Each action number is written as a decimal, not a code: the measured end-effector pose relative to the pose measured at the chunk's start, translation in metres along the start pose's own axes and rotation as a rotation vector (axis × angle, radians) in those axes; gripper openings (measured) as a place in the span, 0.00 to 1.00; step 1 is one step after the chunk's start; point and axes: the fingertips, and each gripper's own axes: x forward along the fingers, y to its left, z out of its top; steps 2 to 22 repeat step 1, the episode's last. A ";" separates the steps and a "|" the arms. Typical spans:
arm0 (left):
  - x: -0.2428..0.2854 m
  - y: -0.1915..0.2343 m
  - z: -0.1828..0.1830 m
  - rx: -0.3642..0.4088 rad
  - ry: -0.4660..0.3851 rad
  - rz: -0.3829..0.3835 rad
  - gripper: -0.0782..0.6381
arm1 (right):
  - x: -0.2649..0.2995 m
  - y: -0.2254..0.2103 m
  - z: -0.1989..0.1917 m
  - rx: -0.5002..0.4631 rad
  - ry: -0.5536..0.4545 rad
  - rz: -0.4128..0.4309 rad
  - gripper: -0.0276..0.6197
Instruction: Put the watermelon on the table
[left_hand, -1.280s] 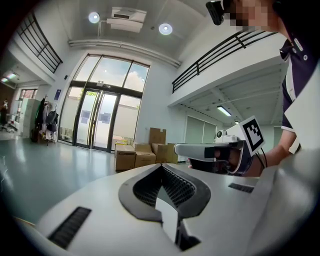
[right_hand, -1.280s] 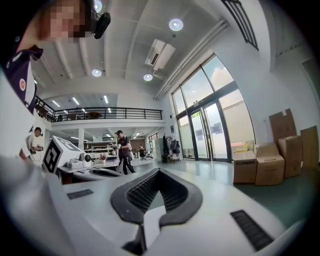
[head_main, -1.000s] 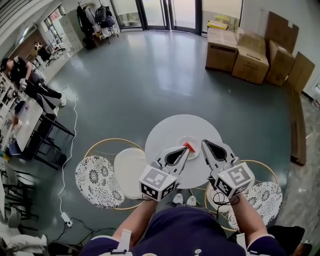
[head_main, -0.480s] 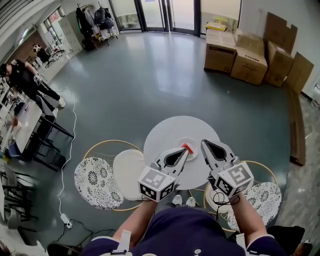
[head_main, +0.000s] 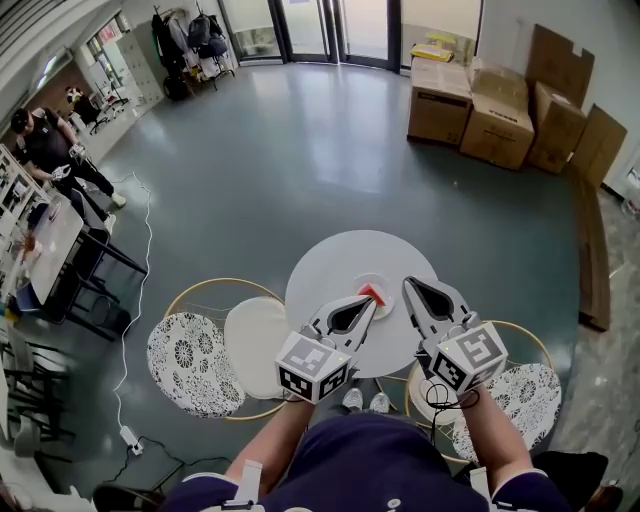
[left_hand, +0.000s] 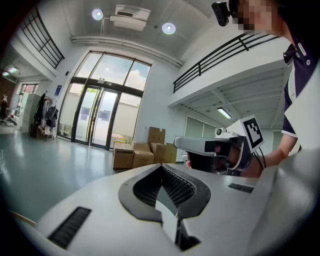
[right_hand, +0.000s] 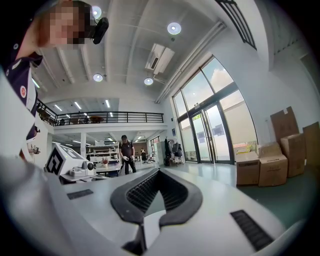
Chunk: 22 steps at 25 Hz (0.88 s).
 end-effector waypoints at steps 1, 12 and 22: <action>0.000 0.000 -0.001 -0.002 -0.001 0.000 0.12 | 0.000 0.000 0.000 -0.001 -0.001 0.000 0.05; 0.000 0.000 -0.001 -0.002 -0.001 0.000 0.12 | 0.000 0.000 0.000 -0.001 -0.001 0.000 0.05; 0.000 0.000 -0.001 -0.002 -0.001 0.000 0.12 | 0.000 0.000 0.000 -0.001 -0.001 0.000 0.05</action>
